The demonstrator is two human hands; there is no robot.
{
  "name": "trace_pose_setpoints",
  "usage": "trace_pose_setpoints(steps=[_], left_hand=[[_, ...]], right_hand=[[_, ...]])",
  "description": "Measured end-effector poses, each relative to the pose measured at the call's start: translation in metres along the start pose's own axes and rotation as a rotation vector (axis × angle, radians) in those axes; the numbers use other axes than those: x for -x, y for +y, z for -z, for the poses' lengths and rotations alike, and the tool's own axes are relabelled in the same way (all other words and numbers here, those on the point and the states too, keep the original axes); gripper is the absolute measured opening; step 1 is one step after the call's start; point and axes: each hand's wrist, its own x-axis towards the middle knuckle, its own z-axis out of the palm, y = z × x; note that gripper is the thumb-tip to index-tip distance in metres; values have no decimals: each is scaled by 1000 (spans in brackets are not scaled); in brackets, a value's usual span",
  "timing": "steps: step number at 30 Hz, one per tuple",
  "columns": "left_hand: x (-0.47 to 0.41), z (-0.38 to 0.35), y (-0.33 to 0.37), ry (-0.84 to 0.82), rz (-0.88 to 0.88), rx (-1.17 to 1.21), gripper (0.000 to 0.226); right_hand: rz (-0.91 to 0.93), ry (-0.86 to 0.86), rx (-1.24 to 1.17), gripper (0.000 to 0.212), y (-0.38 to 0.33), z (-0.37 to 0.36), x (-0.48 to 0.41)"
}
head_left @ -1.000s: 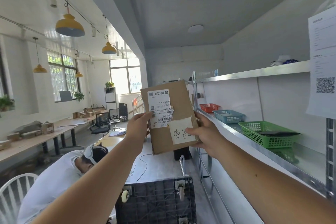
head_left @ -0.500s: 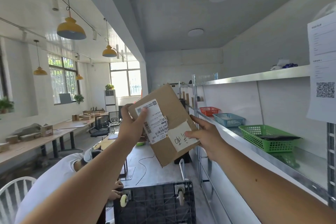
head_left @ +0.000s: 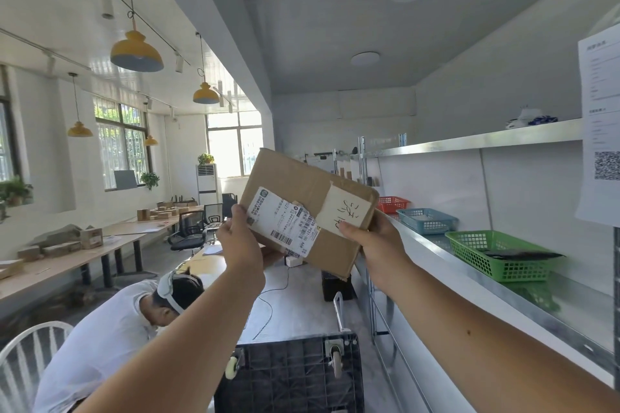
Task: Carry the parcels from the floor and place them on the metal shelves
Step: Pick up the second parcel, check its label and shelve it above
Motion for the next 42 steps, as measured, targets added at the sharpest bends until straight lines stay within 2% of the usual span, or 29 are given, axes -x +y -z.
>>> trace_pose_setpoints(steps=[4,8,11,16,22,26,31,36,42], left_hand=[[3,-2,-5,19,37,108,49],[2,-3,-12,34,76,189,58],[7,-2,-17,69,104,256,52],[19,3,-22,57,159,336,41],[16,12,-27,95,183,221,33],[11,15,-25,144,127,57,34],[13,17,-19,48,-43,-121,53],[14,27,-21,-52,-204,-327,108],[23,34,-20,-146,-347,-579,124]], right_hand=[[-4,-5,-23,47,2,-5,2],[-99,-34,6,62,3,-8,6],[-143,-54,53,72,1,-10,9],[-94,-42,-30,73,-3,-13,10],[-54,-51,-77,62,-5,-5,6],[-48,-58,-95,68,-6,1,4],[-62,-49,-129,63,-8,5,5],[-63,16,-99,54,-16,12,7],[-93,44,-91,51,-27,22,6]])
